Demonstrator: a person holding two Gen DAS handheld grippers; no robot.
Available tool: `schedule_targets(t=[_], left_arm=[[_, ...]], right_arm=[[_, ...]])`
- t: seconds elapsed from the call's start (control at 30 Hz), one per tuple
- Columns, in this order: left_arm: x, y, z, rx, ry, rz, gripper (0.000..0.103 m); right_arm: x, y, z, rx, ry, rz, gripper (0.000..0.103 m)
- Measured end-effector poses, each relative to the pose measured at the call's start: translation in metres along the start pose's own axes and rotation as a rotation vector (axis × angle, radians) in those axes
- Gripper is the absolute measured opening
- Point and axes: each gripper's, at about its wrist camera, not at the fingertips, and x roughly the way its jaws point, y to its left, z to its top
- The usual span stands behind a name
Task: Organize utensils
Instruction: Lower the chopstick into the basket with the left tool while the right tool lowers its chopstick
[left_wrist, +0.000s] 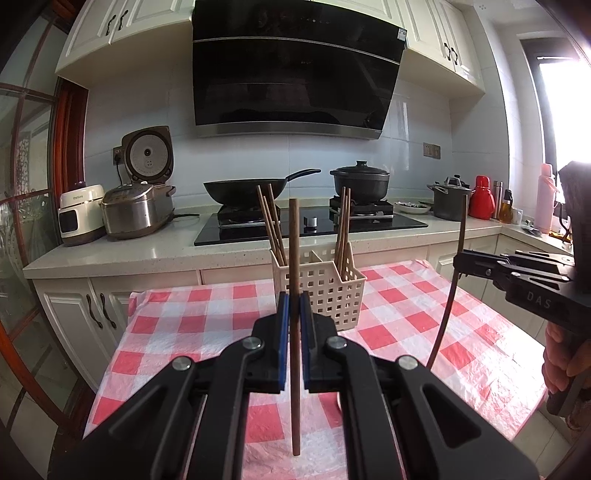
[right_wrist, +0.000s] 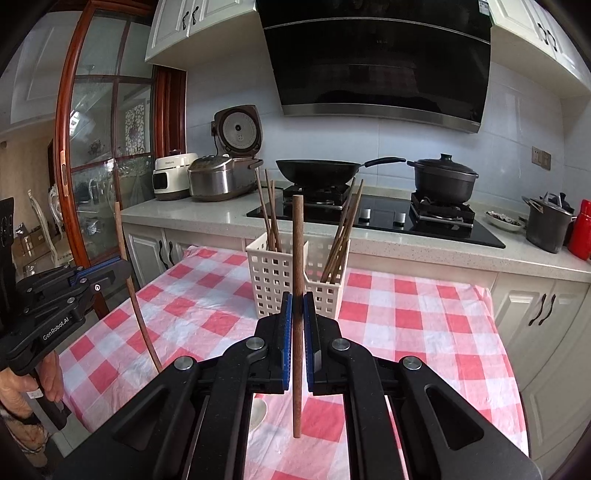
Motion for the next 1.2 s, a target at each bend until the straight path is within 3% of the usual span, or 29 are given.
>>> schedule_targets(t=[0.4,0.73,1.2], left_arm=[[0.015,0.001,0.042,0.004,-0.049,-0.009,0.006],[0.034,0.004,0.106,-0.017,-0.112,-0.021,0.006],[0.098,0.007,0.176,-0.06,-0.144,-0.031,0.006]], right_arm=[[0.011,-0.003,0.036,-0.014,-0.061,-0.017,0.006],[0.029,-0.014,0.082,-0.003,-0.13,-0.03,0.006],[0.081,-0.022,0.131,-0.013,-0.153,-0.046,0.006]])
